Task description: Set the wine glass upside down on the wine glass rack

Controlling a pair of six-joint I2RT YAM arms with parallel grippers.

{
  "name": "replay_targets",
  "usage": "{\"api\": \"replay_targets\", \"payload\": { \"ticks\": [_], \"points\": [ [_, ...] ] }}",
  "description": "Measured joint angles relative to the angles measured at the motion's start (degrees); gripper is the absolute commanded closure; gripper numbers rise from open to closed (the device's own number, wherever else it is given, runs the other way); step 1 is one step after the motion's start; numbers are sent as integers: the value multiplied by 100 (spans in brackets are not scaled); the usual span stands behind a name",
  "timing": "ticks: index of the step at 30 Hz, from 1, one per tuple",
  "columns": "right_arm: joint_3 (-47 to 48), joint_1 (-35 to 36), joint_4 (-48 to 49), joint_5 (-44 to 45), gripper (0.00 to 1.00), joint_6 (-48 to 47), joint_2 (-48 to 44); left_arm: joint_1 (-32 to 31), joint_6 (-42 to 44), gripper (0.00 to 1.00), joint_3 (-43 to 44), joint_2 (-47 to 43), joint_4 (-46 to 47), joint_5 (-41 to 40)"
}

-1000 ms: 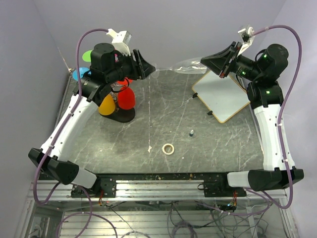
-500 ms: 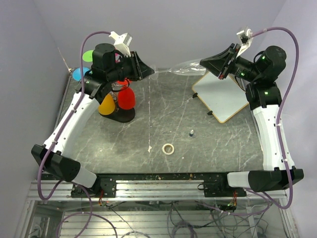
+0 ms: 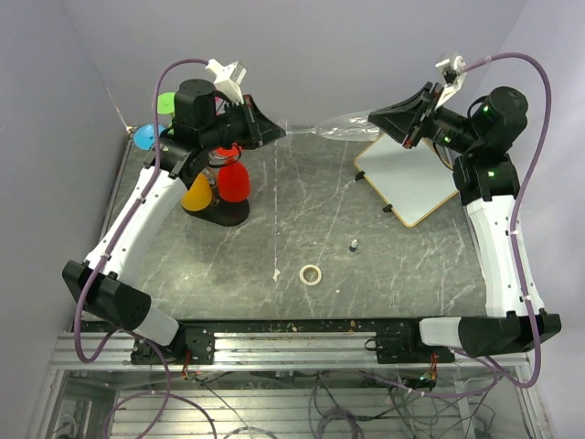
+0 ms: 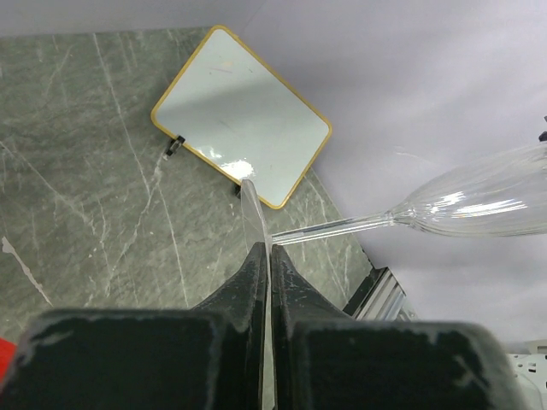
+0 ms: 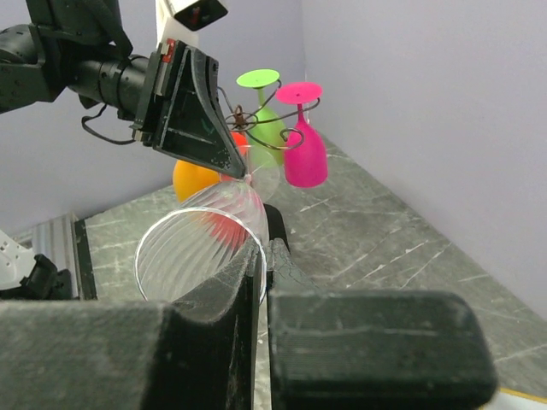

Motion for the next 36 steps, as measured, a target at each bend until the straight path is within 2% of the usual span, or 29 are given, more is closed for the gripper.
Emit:
{"api": "replay_targets", "payload": {
  "ticks": [4, 10, 19, 21, 24, 30, 36],
  "points": [
    [-13, 33, -94, 20, 84, -225, -4, 81, -28, 93, 0, 0, 28, 44],
    [-11, 33, -428, 256, 50, -732, -35, 345, -35, 93, 0, 0, 39, 48],
    [323, 31, -1261, 1335, 33, -1580, -151, 815, 295, 93, 0, -33, 111, -118],
    [326, 31, -1381, 1683, 21, -1797, -240, 887, 546, 93, 0, -92, 136, -315],
    [201, 31, -1416, 2208, 19, -2159, -352, 927, 1056, 93, 4, -236, 188, -741],
    [-933, 33, -1318, 3158, 18, -3003, -533, 874, 2275, 93, 393, -356, 227, -1661],
    [-2124, 33, -1320, 3209, 17, -3508, -573, 431, 3657, 93, 815, -354, 264, -2815]
  ]
}}
